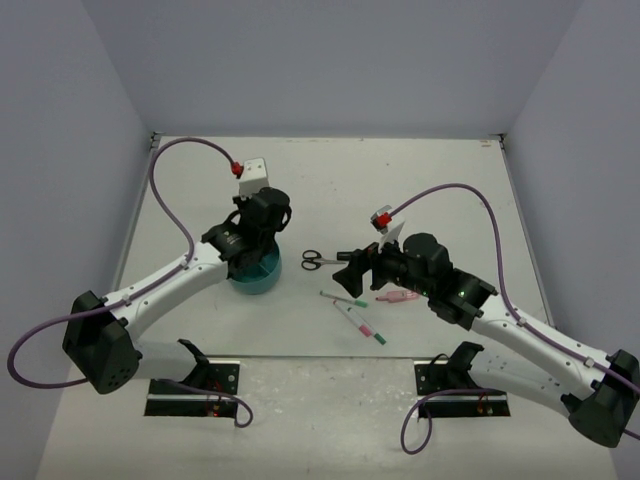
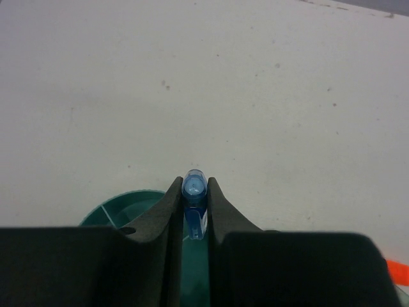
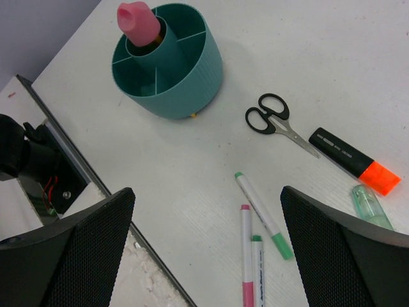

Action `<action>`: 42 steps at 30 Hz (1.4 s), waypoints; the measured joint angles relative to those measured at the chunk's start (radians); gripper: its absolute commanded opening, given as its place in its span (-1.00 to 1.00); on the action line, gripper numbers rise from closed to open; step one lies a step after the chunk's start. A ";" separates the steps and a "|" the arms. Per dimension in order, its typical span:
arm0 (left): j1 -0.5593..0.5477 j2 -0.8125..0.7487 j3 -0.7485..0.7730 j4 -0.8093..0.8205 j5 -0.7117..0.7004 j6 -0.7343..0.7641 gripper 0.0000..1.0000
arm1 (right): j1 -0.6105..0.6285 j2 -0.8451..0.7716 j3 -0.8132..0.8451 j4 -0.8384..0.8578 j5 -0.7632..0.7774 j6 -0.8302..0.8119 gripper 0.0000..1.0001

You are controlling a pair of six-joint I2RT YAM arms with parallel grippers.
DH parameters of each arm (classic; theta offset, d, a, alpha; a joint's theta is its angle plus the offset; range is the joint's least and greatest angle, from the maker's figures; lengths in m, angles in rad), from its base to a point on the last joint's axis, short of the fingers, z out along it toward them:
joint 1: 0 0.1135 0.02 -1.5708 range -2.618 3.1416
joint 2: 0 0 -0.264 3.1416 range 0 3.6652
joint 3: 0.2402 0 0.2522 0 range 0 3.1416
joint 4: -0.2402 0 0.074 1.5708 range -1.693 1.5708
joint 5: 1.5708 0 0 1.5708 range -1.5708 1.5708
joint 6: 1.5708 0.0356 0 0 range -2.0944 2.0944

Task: Sort the stationery into containers
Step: Place the pen in the storage box.

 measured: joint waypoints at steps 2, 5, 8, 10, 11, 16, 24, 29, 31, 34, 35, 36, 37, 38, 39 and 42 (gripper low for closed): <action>0.026 0.009 0.001 -0.013 -0.009 -0.003 -1.00 | 0.000 -0.004 -0.003 0.000 0.003 0.000 0.97; 0.060 0.012 0.000 -0.026 -0.014 -0.006 -1.00 | 0.000 -0.008 -0.005 0.002 0.010 0.000 0.98; 0.077 0.012 -0.009 -0.025 -0.014 -0.006 -1.00 | 0.000 -0.009 -0.005 0.003 0.014 0.000 0.97; 0.079 0.012 -0.022 -0.026 -0.013 -0.007 -1.00 | 0.000 -0.009 -0.005 0.003 0.015 0.000 0.97; 0.079 0.012 -0.031 -0.025 -0.012 -0.007 -1.00 | 0.000 -0.009 -0.005 0.003 0.015 0.000 0.98; 0.081 0.013 -0.081 -0.019 -0.006 -0.010 -1.00 | 0.000 -0.009 -0.005 0.003 0.014 0.000 0.97; 0.092 0.013 -0.125 0.007 0.011 -0.013 -0.17 | 0.000 -0.002 -0.005 0.004 0.014 0.000 0.97; 0.093 0.011 -0.125 0.009 0.028 -0.016 0.21 | 0.000 0.005 -0.005 0.003 0.016 -0.001 0.97; 0.093 0.007 -0.125 0.008 0.035 -0.017 0.27 | 0.000 0.015 -0.005 0.000 0.019 -0.001 0.97; 0.093 -0.017 -0.126 0.003 0.046 -0.023 0.59 | 0.000 0.042 -0.004 -0.002 0.035 0.000 0.97; 0.093 -0.029 -0.126 0.003 0.050 -0.024 0.65 | 0.000 0.052 -0.004 -0.005 0.041 0.000 0.98; 0.093 -0.044 -0.126 0.002 0.056 -0.027 0.79 | 0.000 0.064 -0.003 -0.010 0.049 0.001 0.98; 0.093 -0.062 -0.126 0.001 0.062 -0.029 1.00 | 0.000 0.076 -0.001 -0.018 0.060 0.001 0.97; 0.093 -0.080 -0.126 -0.001 0.067 -0.031 1.00 | 0.000 0.090 0.002 -0.026 0.072 0.002 0.98; 0.094 -0.098 -0.125 -0.004 0.075 -0.035 1.00 | -0.001 0.107 0.008 -0.041 0.086 0.002 0.98; 0.094 -0.166 -0.117 -0.029 0.108 -0.031 1.00 | -0.006 0.184 0.046 -0.091 0.135 0.002 0.92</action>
